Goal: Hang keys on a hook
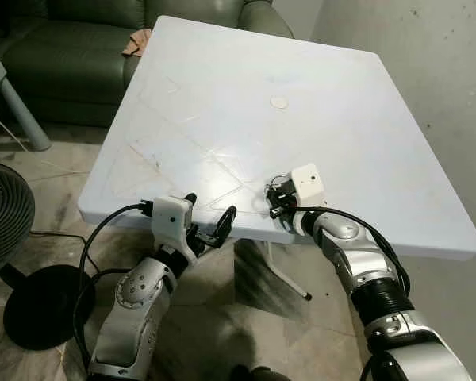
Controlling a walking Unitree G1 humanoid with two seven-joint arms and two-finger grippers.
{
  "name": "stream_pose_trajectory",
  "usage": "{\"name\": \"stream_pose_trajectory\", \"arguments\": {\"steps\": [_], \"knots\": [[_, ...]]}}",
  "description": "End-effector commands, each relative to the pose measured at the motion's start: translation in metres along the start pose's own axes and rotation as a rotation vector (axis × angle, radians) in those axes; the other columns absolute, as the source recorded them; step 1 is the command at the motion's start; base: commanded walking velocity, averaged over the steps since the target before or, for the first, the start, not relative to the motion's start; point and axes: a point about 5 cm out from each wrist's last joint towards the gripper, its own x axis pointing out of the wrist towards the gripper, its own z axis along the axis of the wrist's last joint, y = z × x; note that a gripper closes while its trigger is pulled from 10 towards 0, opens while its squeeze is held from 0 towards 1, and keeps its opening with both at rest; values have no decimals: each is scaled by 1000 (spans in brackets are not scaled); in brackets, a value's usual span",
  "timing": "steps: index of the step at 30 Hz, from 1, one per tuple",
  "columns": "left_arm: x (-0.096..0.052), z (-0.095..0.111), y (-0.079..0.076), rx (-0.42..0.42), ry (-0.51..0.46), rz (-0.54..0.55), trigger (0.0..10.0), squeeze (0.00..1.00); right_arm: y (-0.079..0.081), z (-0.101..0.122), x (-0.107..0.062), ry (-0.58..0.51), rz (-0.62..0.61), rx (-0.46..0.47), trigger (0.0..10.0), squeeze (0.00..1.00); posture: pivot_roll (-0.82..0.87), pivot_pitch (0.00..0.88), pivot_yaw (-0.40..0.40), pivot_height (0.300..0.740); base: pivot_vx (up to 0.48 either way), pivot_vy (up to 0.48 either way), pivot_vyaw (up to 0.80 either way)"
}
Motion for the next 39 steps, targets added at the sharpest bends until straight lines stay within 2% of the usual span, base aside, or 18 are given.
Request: {"name": "stream_pose_trajectory", "arguments": {"steps": [1,4,5,6,8,9,10,12,13,14,15,16,23,27,30,33,38,39], "knots": [[1,1,-2,1,-6,2,10000,0,-5,-6,-2,20,-24,-4,0,0,19,187,-165,740,0,0,0],[3,1,-2,0,-10,3,10000,0,-7,0,-3,-30,-22,-4,0,0,19,181,-165,740,0,0,0],[4,2,-2,0,-14,5,10000,0,-9,2,-4,-60,-16,29,0,0,19,181,-165,740,0,0,0],[5,4,-2,-3,-20,9,10000,0,-11,6,-6,-98,-14,70,471,0,19,181,-165,740,0,0,0],[6,5,-1,-3,-25,12,10000,0,-12,10,-8,-142,1,84,3098,0,17,171,-162,740,0,0,0],[8,5,-1,-1,-28,15,10000,0,-14,15,-12,-215,15,89,5882,0,17,171,-162,740,0,0,0],[9,6,0,1,-31,18,10000,0,-15,17,-14,-238,5,100,7647,0,15,163,-159,740,0,0,0],[12,7,2,3,-39,30,10000,0,-19,22,-18,-292,-14,122,9529,0,12,157,-157,740,0,0,0],[13,8,3,0,-43,32,10000,0,-20,25,-20,-322,-12,123,8471,0,12,157,-157,740,0,0,0],[14,9,3,-1,-45,34,10000,0,-20,26,-21,-344,-17,126,8078,0,9,153,-154,740,0,0,0],[16,10,5,2,-51,44,10000,0,-23,28,-23,-365,-36,148,8588,0,8,149,-153,740,0,0,0],[17,11,6,1,-56,50,10000,0,-25,29,-24,-371,-45,163,10000,0,8,149,-153,740,0,0,0],[30,19,21,14,-81,140,10000,0,-36,39,-37,-466,-136,207,10000,0,-1,121,-142,740,0,0,0],[38,32,33,-18,-127,186,10000,0,-44,42,-48,-486,-215,246,10000,0,-10,105,-138,740,0,0,0],[40,36,37,-21,-139,195,10000,0,-45,42,-52,-491,-229,266,10000,0,-14,96,-135,740,0,0,0],[42,44,49,-17,-147,237,10000,0,-43,36,-62,-479,-255,284,10000,0,-17,80,-127,740,0,0,0],[41,47,55,-26,-152,252,10000,0,-41,32,-71,-488,-286,296,10000,0,-17,74,-120,740,0,0,0],[39,46,60,-10,-148,267,10000,0,-39,27,-77,-497,-304,283,10000,0,-22,70,-111,740,0,0,0]]}}
